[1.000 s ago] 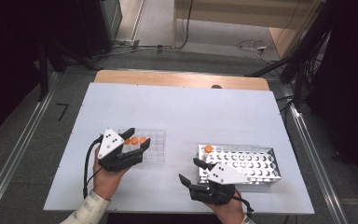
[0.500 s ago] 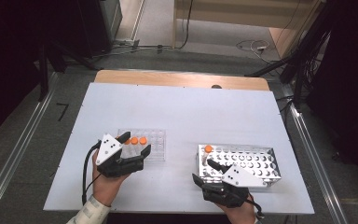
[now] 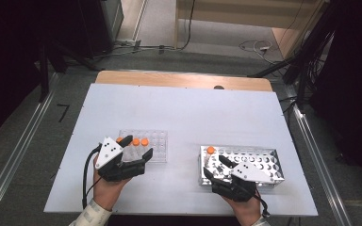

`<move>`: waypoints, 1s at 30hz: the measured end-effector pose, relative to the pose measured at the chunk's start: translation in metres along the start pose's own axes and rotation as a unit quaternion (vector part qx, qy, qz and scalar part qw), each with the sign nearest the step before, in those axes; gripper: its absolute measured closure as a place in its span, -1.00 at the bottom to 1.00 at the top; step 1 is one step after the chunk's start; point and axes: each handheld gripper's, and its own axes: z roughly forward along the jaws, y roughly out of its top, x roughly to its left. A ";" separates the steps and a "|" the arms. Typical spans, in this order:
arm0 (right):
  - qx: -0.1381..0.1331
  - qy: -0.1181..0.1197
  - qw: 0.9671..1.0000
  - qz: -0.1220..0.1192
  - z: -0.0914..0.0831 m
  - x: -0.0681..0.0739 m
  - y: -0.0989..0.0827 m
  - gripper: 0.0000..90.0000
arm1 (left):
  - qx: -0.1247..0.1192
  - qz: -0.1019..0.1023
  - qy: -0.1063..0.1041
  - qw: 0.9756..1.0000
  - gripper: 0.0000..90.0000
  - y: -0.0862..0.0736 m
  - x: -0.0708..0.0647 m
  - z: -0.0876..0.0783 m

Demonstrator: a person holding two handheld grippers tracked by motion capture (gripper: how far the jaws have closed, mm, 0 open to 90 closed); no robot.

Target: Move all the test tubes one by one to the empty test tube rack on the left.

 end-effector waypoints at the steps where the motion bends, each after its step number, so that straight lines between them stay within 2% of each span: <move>1: -0.001 -0.003 1.000 0.004 0.001 -0.001 0.000 -0.33 | -0.001 0.000 0.001 1.000 -0.59 0.000 0.000 0.000; 8: -0.001 -0.022 1.000 0.013 0.012 -0.005 0.003 -0.32 | -0.001 -0.002 0.005 1.000 -0.60 0.000 0.001 0.000; 14: 0.006 -0.034 0.999 0.010 0.020 -0.003 0.004 -0.22 | 0.001 0.003 0.005 1.000 -0.60 -0.001 0.000 0.000; 24: 0.025 -0.049 0.998 0.011 0.030 -0.001 0.004 0.22 | 0.008 0.010 0.003 1.000 -0.60 -0.002 -0.003 0.001; 30: 0.024 -0.051 0.998 0.003 0.033 0.003 0.006 0.39 | -0.008 0.022 0.010 1.000 -0.60 0.001 -0.005 -0.003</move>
